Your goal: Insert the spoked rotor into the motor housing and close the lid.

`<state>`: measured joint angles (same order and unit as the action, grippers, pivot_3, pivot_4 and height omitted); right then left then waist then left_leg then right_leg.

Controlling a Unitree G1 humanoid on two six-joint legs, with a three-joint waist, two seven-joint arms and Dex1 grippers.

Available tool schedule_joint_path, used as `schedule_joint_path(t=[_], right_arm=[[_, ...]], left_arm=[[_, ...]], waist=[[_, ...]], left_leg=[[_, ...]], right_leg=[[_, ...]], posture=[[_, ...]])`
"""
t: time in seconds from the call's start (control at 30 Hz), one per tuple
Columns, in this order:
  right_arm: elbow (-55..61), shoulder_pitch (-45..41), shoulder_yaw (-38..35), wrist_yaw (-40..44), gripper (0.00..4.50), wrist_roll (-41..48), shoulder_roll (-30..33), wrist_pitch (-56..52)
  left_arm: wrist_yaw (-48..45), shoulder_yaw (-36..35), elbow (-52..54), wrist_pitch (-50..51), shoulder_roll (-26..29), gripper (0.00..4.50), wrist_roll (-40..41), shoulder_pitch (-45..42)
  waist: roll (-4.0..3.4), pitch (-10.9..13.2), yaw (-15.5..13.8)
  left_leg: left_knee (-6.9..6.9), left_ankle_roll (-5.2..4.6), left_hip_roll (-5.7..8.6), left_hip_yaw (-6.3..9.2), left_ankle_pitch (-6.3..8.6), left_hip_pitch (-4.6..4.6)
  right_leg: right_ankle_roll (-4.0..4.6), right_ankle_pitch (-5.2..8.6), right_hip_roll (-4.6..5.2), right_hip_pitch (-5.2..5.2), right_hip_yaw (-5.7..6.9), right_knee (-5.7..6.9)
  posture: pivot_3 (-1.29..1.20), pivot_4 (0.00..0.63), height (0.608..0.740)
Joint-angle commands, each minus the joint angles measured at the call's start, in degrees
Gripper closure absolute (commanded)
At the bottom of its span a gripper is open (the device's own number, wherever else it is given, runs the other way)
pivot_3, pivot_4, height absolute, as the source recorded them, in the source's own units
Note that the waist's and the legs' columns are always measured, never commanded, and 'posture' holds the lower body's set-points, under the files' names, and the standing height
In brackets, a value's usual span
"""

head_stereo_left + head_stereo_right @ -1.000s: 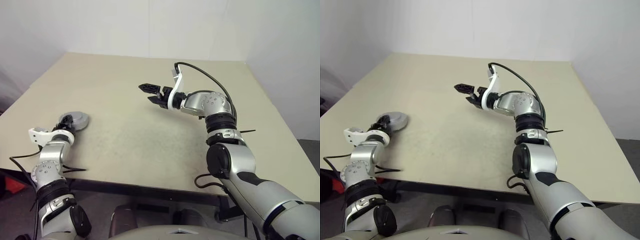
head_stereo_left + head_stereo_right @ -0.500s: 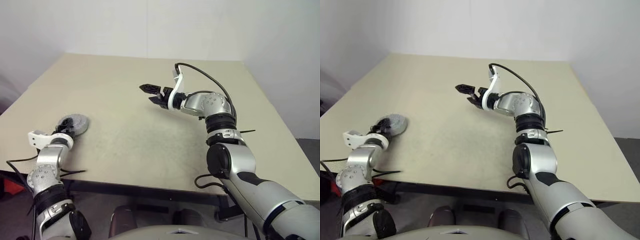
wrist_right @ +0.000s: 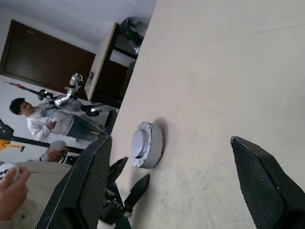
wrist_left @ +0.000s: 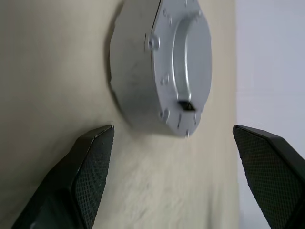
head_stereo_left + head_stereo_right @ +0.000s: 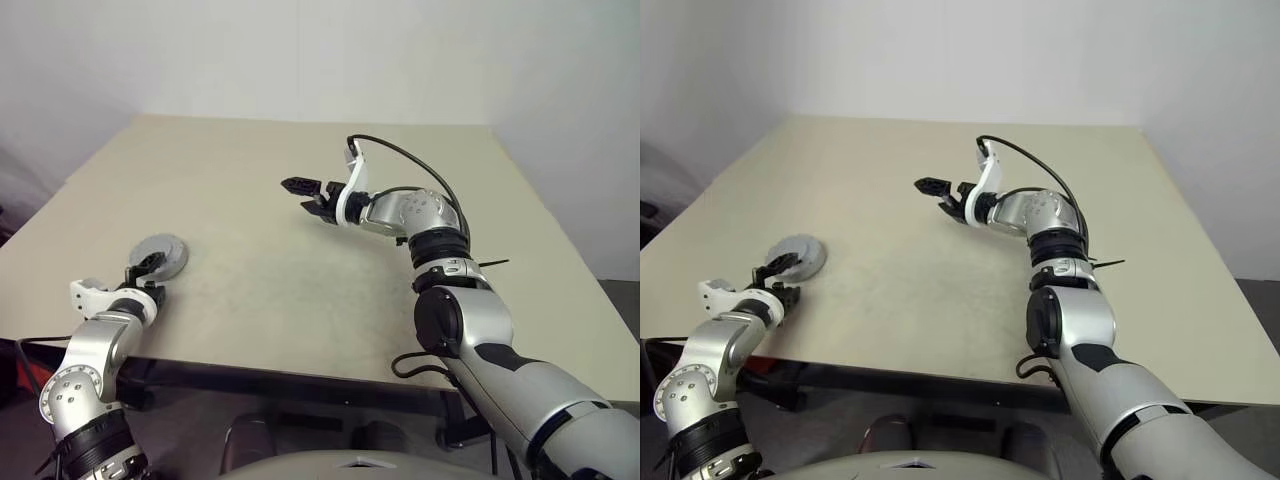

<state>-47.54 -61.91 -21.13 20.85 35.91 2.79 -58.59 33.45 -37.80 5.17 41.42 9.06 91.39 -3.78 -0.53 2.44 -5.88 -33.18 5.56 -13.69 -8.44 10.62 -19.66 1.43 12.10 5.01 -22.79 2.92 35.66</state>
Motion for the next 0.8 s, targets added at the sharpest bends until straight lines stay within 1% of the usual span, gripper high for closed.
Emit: schedule_joint_path(t=[0.03, 0.13, 0.2, 0.23, 0.27, 0.33, 0.4, 0.5, 0.57, 0.6, 0.67, 0.7, 0.73, 0.8], right_arm=[[2.86, -0.23, 3.43, 3.35, 0.00, -1.90, 0.52, 2.56], [7.69, 2.68, 9.32, 9.25, 0.00, -5.54, 1.60, 7.98], [11.69, 4.91, 12.92, 14.09, 0.00, -7.11, 2.97, 11.21], [13.51, 6.01, 14.87, 17.27, 0.00, -7.81, 4.13, 12.59], [15.30, 7.25, 17.16, 21.85, 0.00, -8.40, 5.87, 13.81], [18.09, 9.92, 21.69, 30.81, 0.00, -10.12, 9.71, 17.77], [19.01, 11.76, 24.68, 36.82, 0.00, -11.59, 12.47, 21.23], [18.77, 15.50, 30.09, 46.24, 0.00, -16.33, 18.01, 29.29], [18.42, 17.34, 32.35, 50.04, 0.00, -18.78, 20.29, 34.16], [18.42, 18.19, 33.01, 51.51, 0.00, -19.66, 21.29, 36.34], [18.25, 19.62, 33.29, 53.41, 0.00, -20.98, 22.89, 40.64], [18.27, 20.23, 33.14, 54.48, 0.00, -21.31, 23.52, 42.62], [18.48, 20.69, 33.04, 56.38, 0.00, -21.11, 24.32, 43.11], [19.10, 21.16, 32.68, 59.83, 0.00, -20.12, 25.62, 42.08]], left_arm=[[-1.85, 8.44, -0.06, 6.62, 0.04, 0.23, 1.68, 0.45], [-8.79, 12.42, 3.98, 9.36, 3.18, 0.23, 2.33, -2.40], [-12.51, 14.70, 6.45, 11.29, 5.30, 0.23, 3.47, -3.63], [-14.29, 15.76, 7.25, 12.26, 6.68, 0.23, 3.33, -3.93], [-16.28, 16.70, 7.81, 13.08, 8.21, 0.23, 2.49, -4.26], [-20.06, 18.00, 8.10, 14.04, 10.97, 0.23, 1.36, -5.06], [-22.90, 19.05, 7.78, 14.29, 13.15, 0.23, -0.05, -5.59], [-28.72, 21.25, 7.12, 15.43, 17.17, 0.23, -4.44, -7.10], [-32.14, 22.64, 7.06, 15.52, 19.03, 0.23, -7.86, -7.48], [-33.93, 23.89, 7.33, 15.10, 20.26, 0.23, -11.00, -7.50], [-37.81, 27.32, 8.13, 11.94, 22.56, 0.23, -20.15, -7.05], [-40.17, 28.80, 8.73, 8.61, 22.94, 0.23, -25.13, -6.57], [-42.48, 30.21, 9.19, 5.05, 23.07, 0.23, -29.77, -6.04], [-45.87, 32.16, 9.31, 1.02, 23.13, 0.23, -35.94, -5.35]], waist=[[-0.04, -0.03, -0.37], [0.05, 0.00, -1.52], [0.46, 0.16, -1.80], [0.56, 0.16, -1.77], [0.62, 0.15, -1.70], [0.62, 0.14, -1.56], [0.60, 0.15, -1.39], [0.62, 0.13, -1.17], [0.62, 0.14, -1.14], [0.61, 0.14, -1.12], [0.61, 0.14, -1.09], [0.59, 0.15, -1.07], [0.60, 0.15, -1.07], [0.60, 0.15, -1.01]], left_leg=[[-0.01, 0.00, 0.02, 0.00, 0.00, 0.01], [-0.06, 0.04, -0.02, -0.01, -0.03, 0.00], [-0.12, 0.07, -0.08, 0.00, -0.05, -0.12], [-0.13, 0.10, -0.12, 0.00, -0.07, -0.16], [-0.16, 0.10, -0.16, 0.02, -0.08, -0.20], [-0.14, 0.10, -0.19, 0.03, -0.08, -0.22], [-0.10, 0.07, -0.19, 0.03, -0.06, -0.29], [-0.08, 0.04, -0.20, 0.02, -0.04, -0.32], [-0.09, 0.03, -0.21, 0.02, -0.04, -0.31], [-0.10, 0.03, -0.21, 0.02, -0.05, -0.31], [-0.12, 0.02, -0.21, 0.01, -0.05, -0.29], [-0.14, 0.01, -0.21, 0.00, -0.04, -0.29], [-0.16, 0.00, -0.20, 0.00, -0.04, -0.29], [-0.20, -0.07, -0.20, -0.01, -0.04, -0.30]], right_leg=[[-0.02, 0.00, 0.05, 0.00, 0.02, 0.00], [-0.09, -0.03, 0.10, 0.00, 0.11, -0.01], [-0.13, -0.05, 0.13, -0.04, 0.18, 0.00], [-0.14, -0.07, 0.09, -0.09, 0.18, 0.01], [-0.13, -0.08, 0.05, -0.13, 0.18, 0.01], [0.18, -0.27, -0.03, -0.12, 0.16, 0.00], [0.18, -0.26, -0.04, -0.11, 0.16, -0.01], [0.18, -0.24, -0.07, -0.12, 0.14, -0.01], [0.19, -0.24, -0.06, -0.12, 0.15, 0.00], [0.20, -0.24, -0.06, -0.12, 0.15, 0.01], [0.20, -0.24, -0.05, -0.12, 0.15, 0.04], [0.20, -0.24, -0.04, -0.12, 0.15, 0.04], [0.20, -0.24, -0.04, -0.12, 0.15, 0.04], [0.21, -0.24, -0.02, -0.08, 0.15, 0.03]], posture=[[0.00, 0.000, 0.740], [0.00, 0.000, 0.740], [0.00, 0.000, 0.740], [0.00, 0.000, 0.740], [0.00, 0.000, 0.740], [0.00, 0.000, 0.740], [0.00, 0.000, 0.740], [0.00, 0.000, 0.740], [0.00, 0.000, 0.740], [0.00, 0.000, 0.740], [0.00, 0.000, 0.740], [0.00, 0.000, 0.740], [0.00, 0.000, 0.740], [0.00, 0.000, 0.740]])
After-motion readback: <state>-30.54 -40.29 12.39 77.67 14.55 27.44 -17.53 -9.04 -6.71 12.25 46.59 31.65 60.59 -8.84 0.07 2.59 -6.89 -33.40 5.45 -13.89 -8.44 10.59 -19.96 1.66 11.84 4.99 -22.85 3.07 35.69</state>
